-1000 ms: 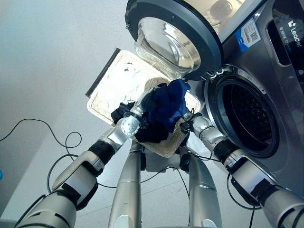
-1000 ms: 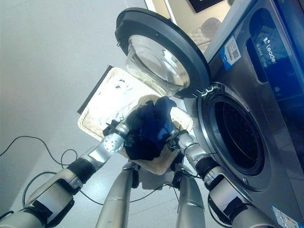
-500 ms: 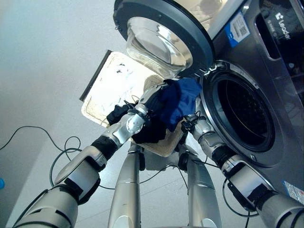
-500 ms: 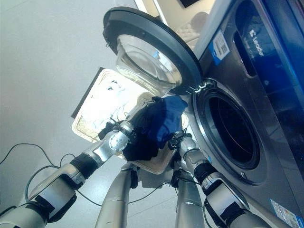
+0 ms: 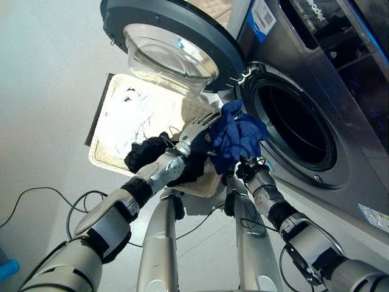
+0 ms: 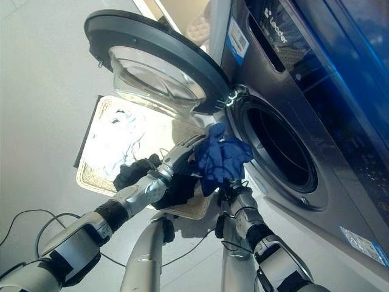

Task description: Put the clothes into the washing machine.

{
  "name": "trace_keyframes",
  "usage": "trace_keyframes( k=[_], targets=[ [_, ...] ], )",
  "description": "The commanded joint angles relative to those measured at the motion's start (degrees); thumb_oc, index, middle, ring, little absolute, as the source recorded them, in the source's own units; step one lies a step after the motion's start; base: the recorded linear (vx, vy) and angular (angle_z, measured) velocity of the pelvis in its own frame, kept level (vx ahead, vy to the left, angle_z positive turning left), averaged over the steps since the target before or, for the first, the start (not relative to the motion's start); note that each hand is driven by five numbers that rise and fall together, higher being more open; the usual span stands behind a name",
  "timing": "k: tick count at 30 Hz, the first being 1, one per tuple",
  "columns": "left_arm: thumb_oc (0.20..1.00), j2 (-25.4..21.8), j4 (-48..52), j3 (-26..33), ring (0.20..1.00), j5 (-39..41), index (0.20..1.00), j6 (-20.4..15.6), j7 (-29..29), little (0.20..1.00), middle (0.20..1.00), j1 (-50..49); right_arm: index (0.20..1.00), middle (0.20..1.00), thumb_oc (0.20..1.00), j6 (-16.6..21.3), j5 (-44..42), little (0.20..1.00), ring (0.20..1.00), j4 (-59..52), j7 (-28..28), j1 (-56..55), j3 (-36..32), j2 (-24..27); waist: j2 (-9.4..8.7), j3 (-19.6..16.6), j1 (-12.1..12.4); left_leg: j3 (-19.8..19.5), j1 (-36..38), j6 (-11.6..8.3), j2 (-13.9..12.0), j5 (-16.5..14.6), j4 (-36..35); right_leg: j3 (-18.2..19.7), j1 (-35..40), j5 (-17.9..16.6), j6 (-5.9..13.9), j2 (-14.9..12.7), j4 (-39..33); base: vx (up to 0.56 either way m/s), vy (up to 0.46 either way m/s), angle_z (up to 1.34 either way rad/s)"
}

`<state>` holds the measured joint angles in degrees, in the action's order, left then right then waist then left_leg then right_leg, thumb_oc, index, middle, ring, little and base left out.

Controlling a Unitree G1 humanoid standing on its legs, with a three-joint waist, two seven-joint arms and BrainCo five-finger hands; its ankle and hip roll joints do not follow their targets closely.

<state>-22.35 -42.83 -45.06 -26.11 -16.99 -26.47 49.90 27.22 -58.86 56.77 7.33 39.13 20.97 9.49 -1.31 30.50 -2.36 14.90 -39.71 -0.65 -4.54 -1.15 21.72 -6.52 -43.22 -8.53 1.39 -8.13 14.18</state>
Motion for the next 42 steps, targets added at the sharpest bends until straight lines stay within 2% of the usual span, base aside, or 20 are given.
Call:
trace_keyframes(
  k=[1,6,7,10,11,12,14,19,20,22,25,30,32,34,36,38,39,40,41,42],
  targets=[
    [1.0,3.43,1.29,1.97,1.0,2.33,1.0,-0.51,-3.98,1.0,1.0,1.26,0.2,0.2,0.2,3.42,-7.73,0.2,0.2,-0.59,2.26,2.04,-2.66,0.8,5.27,-0.7,-1.68,-0.94,1.33,-4.89,2.05,2.59,-6.4,-4.54,1.64,7.41,6.23,-0.07,6.25,0.0,0.106,-0.18],
    [1.0,3.68,1.31,2.4,1.0,4.24,1.0,-0.86,-5.84,1.0,1.0,1.04,0.2,0.2,0.2,5.03,-13.03,0.2,0.2,1.1,3.09,2.33,-5.68,0.61,5.9,-0.7,-1.69,-0.75,1.87,-4.84,2.32,2.67,-6.72,-4.13,2.03,7.44,6.13,0.2,6.0,0.01,0.064,-0.09],
    [1.0,3.72,1.36,2.58,1.0,5.05,1.0,-1.06,-6.79,1.0,1.0,1.08,0.2,0.2,0.2,6.42,-13.13,0.2,0.2,1.33,2.17,2.87,-6.85,0.93,6.14,-0.7,-1.61,-0.65,1.83,-4.77,2.37,2.97,-6.94,-4.12,1.97,7.16,6.05,0.28,5.8,0.0,0.0,0.0],
    [1.0,3.04,2.02,3.77,1.0,8.13,1.0,-1.42,-7.34,1.0,1.0,0.97,0.2,0.2,0.2,9.86,-10.51,0.2,0.2,2.96,-4.14,6.95,-11.37,4.45,6.88,-0.7,-0.42,-1.57,1.62,-4.64,2.69,2.73,-6.27,-4.58,2.09,7.44,6.02,-0.18,6.61,0.01,-0.023,0.01],
    [1.0,2.43,2.12,4.48,1.0,9.31,1.0,-1.94,-7.06,1.0,1.0,0.35,0.2,0.2,0.2,10.26,-7.0,0.2,0.2,4.34,-8.02,9.12,-13.48,6.97,6.93,-0.7,0.37,-2.36,1.89,-4.65,2.74,2.15,-5.8,-5.17,2.51,7.92,6.23,-0.64,7.32,0.0,-0.076,0.03],
    [1.0,2.18,2.09,4.66,1.0,9.61,1.0,-2.03,-7.09,1.0,1.0,0.49,0.2,0.2,0.2,10.49,-5.92,0.2,0.2,4.71,-9.12,9.85,-13.79,7.59,6.92,-0.7,0.56,-2.47,1.48,-4.59,2.7,2.46,-5.79,-5.31,2.17,7.56,6.18,-0.72,7.28,0.01,-0.112,0.04],
    [1.0,1.11,2.77,5.18,1.0,10.82,1.0,-2.09,-6.66,1.0,1.0,-0.63,0.2,0.2,0.2,11.03,-2.49,0.2,0.2,6.41,-14.93,12.91,-15.01,11.07,6.93,-0.7,1.69,-3.28,1.4,-4.55,2.76,1.87,-5.19,-6.05,2.23,8.0,6.47,-1.25,8.25,0.0,-0.109,0.0],
    [1.0,-1.43,4.01,5.21,1.0,12.73,1.0,-2.34,-6.0,1.0,1.0,-2.72,0.2,0.2,0.2,11.17,-0.85,0.2,0.2,9.3,-21.98,17.32,-16.73,17.14,7.1,-0.7,3.2,-4.09,0.5,-4.34,2.73,2.08,-4.9,-7.07,1.39,7.68,6.52,-1.8,9.14,0.0,-0.061,0.09],
    [1.0,-2.85,5.07,4.8,1.0,13.93,1.0,-2.6,-5.82,1.0,1.0,-4.11,0.2,0.2,0.2,10.49,-0.05,0.2,0.2,10.53,-24.74,19.49,-17.04,20.83,7.34,-0.7,3.86,-4.56,0.04,-4.15,2.77,1.9,-4.72,-7.55,0.9,7.65,6.56,-2.27,9.6,-0.01,-0.059,0.17],
    [1.0,-4.32,6.98,3.68,1.0,15.53,1.0,-2.88,-6.18,1.0,1.0,-5.38,0.2,0.2,0.2,9.0,-0.49,0.2,0.2,11.44,-25.29,21.54,-16.76,24.42,7.65,-0.7,4.46,-5.14,-0.64,-3.86,2.96,1.6,-4.25,-7.88,0.17,7.6,6.52,-2.86,10.31,0.01,-0.033,0.16],
    [1.0,-5.2,8.99,3.23,1.0,16.92,1.0,-2.94,-6.23,1.0,1.0,-6.17,0.2,0.2,0.2,9.17,-1.44,0.2,0.2,11.83,-25.19,22.43,-16.59,26.59,7.93,-0.7,4.81,-5.59,-1.06,-3.66,3.23,1.4,-4.07,-8.19,-0.22,7.64,6.52,-3.23,10.64,0.01,-0.02,0.16],
    [1.0,-7.58,14.45,1.22,1.0,17.59,1.0,-2.32,-6.29,1.0,1.0,-8.21,0.2,0.2,0.2,11.94,-9.38,0.2,0.2,11.15,-24.62,23.45,-18.14,29.86,8.31,-0.7,5.35,-6.33,-1.17,-3.43,3.65,0.68,-3.62,-8.82,-0.13,7.86,6.55,-4.06,10.96,0.01,-0.03,0.08],
    [1.0,-7.98,15.6,0.61,1.0,17.68,1.0,-2.17,-6.34,1.0,1.0,-8.74,0.2,0.2,0.2,14.46,-15.71,0.2,0.2,10.95,-23.8,23.48,-19.3,30.18,8.5,-0.7,5.4,-6.6,-0.77,-3.5,3.78,0.06,-3.35,-8.78,0.25,8.39,6.64,-4.2,11.27,0.03,0.0,0.06],
    [1.0,-8.65,17.27,-0.12,1.0,18.43,1.0,-1.52,-6.41,1.0,1.0,-9.06,0.2,0.2,0.2,17.82,-29.45,0.2,0.2,10.12,-20.32,23.15,-22.41,29.85,8.81,-0.7,5.29,-6.81,-0.6,-3.51,3.88,-0.16,-3.23,-8.77,0.47,8.61,6.69,-4.3,11.41,0.02,0.003,0.01],
    [1.0,-9.0,18.45,-1.26,1.0,19.42,1.0,-0.39,-6.57,1.0,1.0,-8.57,0.2,0.2,0.2,18.82,-45.48,0.2,0.2,10.79,-11.72,23.14,-25.6,29.51,9.11,-0.7,5.31,-6.95,-0.54,-3.27,4.09,0.26,-3.72,-8.89,0.56,8.25,6.61,-4.39,11.03,0.0,0.0,0.0],
    [1.0,-8.74,18.54,-2.45,1.0,20.53,1.0,0.14,-6.81,1.0,1.0,-7.76,0.2,0.2,0.2,18.86,-52.19,0.2,0.2,11.96,-6.71,24.32,-26.17,29.11,9.53,-0.7,5.46,-7.04,-0.58,-3.11,4.34,0.57,-4.01,-8.9,0.54,8.02,6.48,-4.56,10.81,0.0,0.018,0.03],
    [1.0,-8.65,18.49,-2.68,1.0,20.82,1.0,0.24,-6.83,1.0,1.0,-7.57,0.2,0.2,0.2,18.78,-52.97,0.2,0.2,11.9,-6.07,24.67,-26.02,29.0,9.59,-0.7,5.5,-7.06,-0.52,-3.09,4.4,0.61,-4.05,-8.93,0.6,7.98,6.46,-4.61,10.78,-0.02,0.016,0.04],
    [1.0,-8.58,18.44,-2.8,1.0,21.11,1.0,0.31,-6.82,1.0,1.0,-7.45,0.322,0.322,0.322,18.55,-53.34,0.322,0.322,11.94,-5.61,24.85,-25.88,28.94,9.63,-0.7,5.51,-7.07,-0.47,-3.08,4.44,0.64,-4.09,-8.95,0.64,7.96,6.46,-4.64,10.76,0.0,0.02,0.04],
    [1.0,-8.04,17.94,-3.31,1.0,21.84,1.0,0.52,-6.68,1.0,1.0,-7.17,1.0,1.0,1.0,15.93,-48.9,1.0,1.0,12.46,-8.54,25.68,-25.2,28.61,9.83,-0.7,5.48,-7.04,-0.17,-3.07,4.55,0.72,-4.31,-9.02,0.81,7.95,6.41,-4.81,10.74,0.0,0.016,0.03],
    [1.0,-8.04,17.94,-3.31,1.0,21.84,1.0,0.52,-6.68,1.0,1.0,-7.17,1.0,1.0,1.0,15.93,-48.9,1.0,1.0,12.46,-8.54,25.68,-25.2,28.61,9.83,-0.7,5.48,-7.04,-0.17,-3.07,4.55,0.72,-4.31,-9.02,0.81,7.95,6.41,-4.81,10.74,0.01,0.02,0.04]
  ],
)
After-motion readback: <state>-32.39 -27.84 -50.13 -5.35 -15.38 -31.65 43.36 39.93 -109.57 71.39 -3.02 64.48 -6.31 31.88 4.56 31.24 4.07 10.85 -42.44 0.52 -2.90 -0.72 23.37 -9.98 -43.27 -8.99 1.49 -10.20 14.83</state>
